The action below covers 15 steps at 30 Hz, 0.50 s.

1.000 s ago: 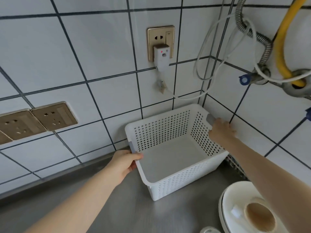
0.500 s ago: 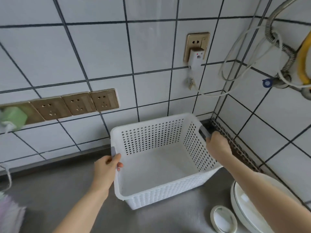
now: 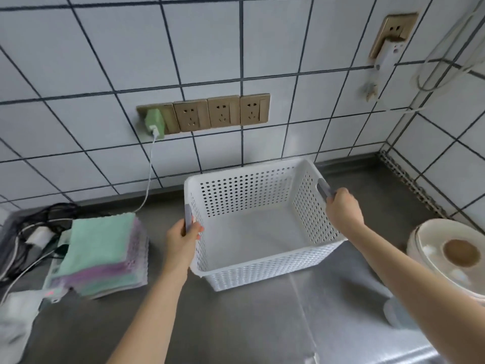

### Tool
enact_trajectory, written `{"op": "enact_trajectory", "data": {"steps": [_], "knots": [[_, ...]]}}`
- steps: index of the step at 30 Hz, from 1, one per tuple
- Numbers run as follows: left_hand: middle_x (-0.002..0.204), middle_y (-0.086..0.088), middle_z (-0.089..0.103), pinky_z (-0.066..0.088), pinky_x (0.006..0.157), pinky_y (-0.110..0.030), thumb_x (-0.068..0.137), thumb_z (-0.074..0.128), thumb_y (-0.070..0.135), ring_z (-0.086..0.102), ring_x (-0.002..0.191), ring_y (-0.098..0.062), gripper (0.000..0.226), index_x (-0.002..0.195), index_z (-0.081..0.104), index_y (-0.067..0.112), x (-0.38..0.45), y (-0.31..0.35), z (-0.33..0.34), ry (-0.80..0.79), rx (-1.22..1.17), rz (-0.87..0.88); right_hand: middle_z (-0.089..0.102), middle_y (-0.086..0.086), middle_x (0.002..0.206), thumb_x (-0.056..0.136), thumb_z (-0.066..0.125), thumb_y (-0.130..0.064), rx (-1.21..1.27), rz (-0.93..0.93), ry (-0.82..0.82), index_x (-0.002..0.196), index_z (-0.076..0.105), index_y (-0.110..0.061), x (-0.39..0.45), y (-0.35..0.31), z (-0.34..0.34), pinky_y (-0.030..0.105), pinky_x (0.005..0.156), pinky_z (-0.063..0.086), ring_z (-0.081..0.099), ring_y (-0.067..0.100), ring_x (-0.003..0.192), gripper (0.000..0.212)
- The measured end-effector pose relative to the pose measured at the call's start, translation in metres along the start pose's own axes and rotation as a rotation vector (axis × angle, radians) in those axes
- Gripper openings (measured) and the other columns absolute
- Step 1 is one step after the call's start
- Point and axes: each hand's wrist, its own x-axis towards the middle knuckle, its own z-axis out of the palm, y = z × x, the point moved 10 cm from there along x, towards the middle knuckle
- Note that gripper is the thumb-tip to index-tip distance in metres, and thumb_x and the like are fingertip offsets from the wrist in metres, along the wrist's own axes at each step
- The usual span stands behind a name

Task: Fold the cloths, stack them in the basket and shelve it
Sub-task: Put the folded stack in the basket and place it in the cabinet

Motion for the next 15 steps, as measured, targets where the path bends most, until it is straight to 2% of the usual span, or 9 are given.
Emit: {"op": "enact_trajectory", "data": {"steps": [5, 8, 11, 15], "knots": [[0.075, -0.008, 0.062, 0.04, 0.063, -0.029, 0.091, 0.058, 0.014, 0.057, 0.073, -0.019, 0.013, 0.079, 0.061, 0.013, 0.002, -0.025, -0.013, -0.098, -0.034, -0.041, 0.057, 0.018, 0.11, 0.1, 0.033, -0.025, -0.061, 0.002, 0.117, 0.112, 0.049, -0.004, -0.024, -0.005, 0.004, 0.047, 0.08, 0.049, 0.056, 0.037, 0.098, 0.029], [0.08, -0.009, 0.065, 0.041, 0.067, -0.031, 0.091, 0.058, 0.017, 0.058, 0.077, -0.021, 0.011, 0.081, 0.063, 0.016, 0.006, -0.03, -0.022, -0.092, -0.032, -0.037, 0.057, 0.017, 0.112, 0.101, 0.032, -0.026, -0.054, -0.014, 0.13, 0.115, 0.049, -0.007, -0.034, -0.008, 0.013, 0.05, 0.082, 0.049, 0.054, 0.036, 0.099, 0.03], [0.082, -0.005, 0.066, 0.044, 0.068, -0.03, 0.09, 0.058, 0.016, 0.061, 0.081, -0.021, 0.009, 0.084, 0.064, 0.019, 0.011, -0.027, -0.027, -0.114, -0.017, -0.023, 0.055, 0.019, 0.115, 0.099, 0.035, -0.017, -0.096, -0.017, 0.108, 0.12, 0.05, -0.005, -0.039, -0.012, 0.019, 0.049, 0.084, 0.046, 0.05, 0.037, 0.103, 0.029], [0.091, 0.004, 0.071, 0.051, 0.077, -0.029, 0.087, 0.06, 0.016, 0.065, 0.089, -0.013, 0.019, 0.091, 0.065, 0.034, 0.015, -0.031, -0.034, -0.168, -0.035, -0.023, 0.044, 0.022, 0.132, 0.089, 0.044, -0.008, -0.233, -0.052, 0.074, 0.136, 0.038, -0.002, -0.055, -0.038, 0.024, 0.046, 0.1, 0.035, 0.04, 0.04, 0.117, 0.048]]}}
